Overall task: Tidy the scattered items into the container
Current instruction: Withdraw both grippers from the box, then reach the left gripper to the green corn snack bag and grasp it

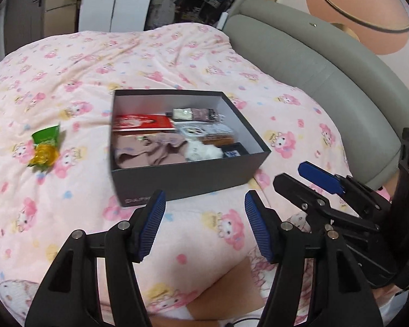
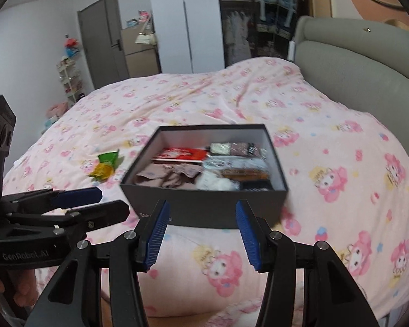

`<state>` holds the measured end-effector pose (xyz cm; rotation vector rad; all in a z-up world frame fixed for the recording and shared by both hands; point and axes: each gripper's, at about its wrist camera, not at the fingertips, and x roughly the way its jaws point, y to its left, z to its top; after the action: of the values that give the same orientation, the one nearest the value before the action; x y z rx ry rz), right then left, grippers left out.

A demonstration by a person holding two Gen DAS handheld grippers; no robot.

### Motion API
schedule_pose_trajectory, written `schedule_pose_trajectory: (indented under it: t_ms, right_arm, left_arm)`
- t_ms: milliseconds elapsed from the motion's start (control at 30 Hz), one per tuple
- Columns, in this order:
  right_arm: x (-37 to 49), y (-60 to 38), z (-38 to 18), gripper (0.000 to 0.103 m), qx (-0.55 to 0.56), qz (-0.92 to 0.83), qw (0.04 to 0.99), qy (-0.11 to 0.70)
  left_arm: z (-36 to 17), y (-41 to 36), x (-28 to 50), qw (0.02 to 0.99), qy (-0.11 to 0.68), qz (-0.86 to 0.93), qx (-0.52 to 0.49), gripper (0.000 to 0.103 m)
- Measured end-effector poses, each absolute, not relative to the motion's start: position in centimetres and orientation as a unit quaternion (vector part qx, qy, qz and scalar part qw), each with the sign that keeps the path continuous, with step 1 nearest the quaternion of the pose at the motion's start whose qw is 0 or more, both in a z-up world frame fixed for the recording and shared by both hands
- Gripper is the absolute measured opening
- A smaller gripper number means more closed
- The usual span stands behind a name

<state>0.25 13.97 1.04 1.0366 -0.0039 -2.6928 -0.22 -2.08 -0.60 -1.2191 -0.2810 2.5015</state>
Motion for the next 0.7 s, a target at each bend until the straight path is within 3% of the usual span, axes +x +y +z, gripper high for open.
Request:
schedule_pose_trajectory:
  t_ms: [467,700]
  right_arm:
    - [-3.0,0.2,1.7,0.047,0.346,-0.907,0.24,0.023]
    - [-8.1,-4.5,0.1,0.047,0.371,-0.897,0.24,0.0]
  left_arm:
    - [-1.0,-16.6,0.8,0.091,-0.177,0.889,-0.412,0.063]
    - [-4.8,-24.1,-4.8,0.013,-0.267,0.867,-0.42,0.063]
